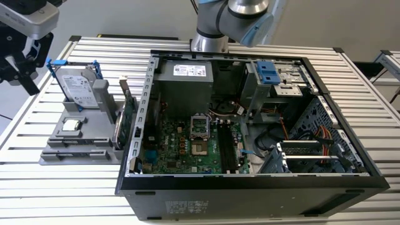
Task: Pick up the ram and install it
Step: 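Pick up the ram and move it above insertion slot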
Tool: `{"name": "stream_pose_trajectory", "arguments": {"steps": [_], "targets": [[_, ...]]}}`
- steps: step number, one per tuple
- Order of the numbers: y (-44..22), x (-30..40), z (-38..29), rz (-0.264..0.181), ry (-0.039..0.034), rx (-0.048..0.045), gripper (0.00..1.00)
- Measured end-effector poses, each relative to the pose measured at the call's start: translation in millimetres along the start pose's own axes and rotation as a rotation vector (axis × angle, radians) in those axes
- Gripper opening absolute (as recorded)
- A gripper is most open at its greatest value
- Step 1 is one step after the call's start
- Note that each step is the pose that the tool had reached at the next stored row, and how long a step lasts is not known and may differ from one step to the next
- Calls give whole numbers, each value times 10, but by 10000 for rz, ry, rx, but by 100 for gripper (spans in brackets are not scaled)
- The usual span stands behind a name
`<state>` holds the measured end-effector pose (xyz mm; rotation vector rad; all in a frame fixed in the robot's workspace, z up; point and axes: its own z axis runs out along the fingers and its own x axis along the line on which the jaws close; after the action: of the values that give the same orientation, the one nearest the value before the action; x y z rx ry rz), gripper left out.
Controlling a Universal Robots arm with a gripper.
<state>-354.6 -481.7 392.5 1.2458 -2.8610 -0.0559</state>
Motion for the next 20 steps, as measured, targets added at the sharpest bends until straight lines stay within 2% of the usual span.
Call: {"name": "stream_pose_trajectory", "arguments": {"steps": [20], "targets": [[18,-19,1,-1595,65,7,0]]}}
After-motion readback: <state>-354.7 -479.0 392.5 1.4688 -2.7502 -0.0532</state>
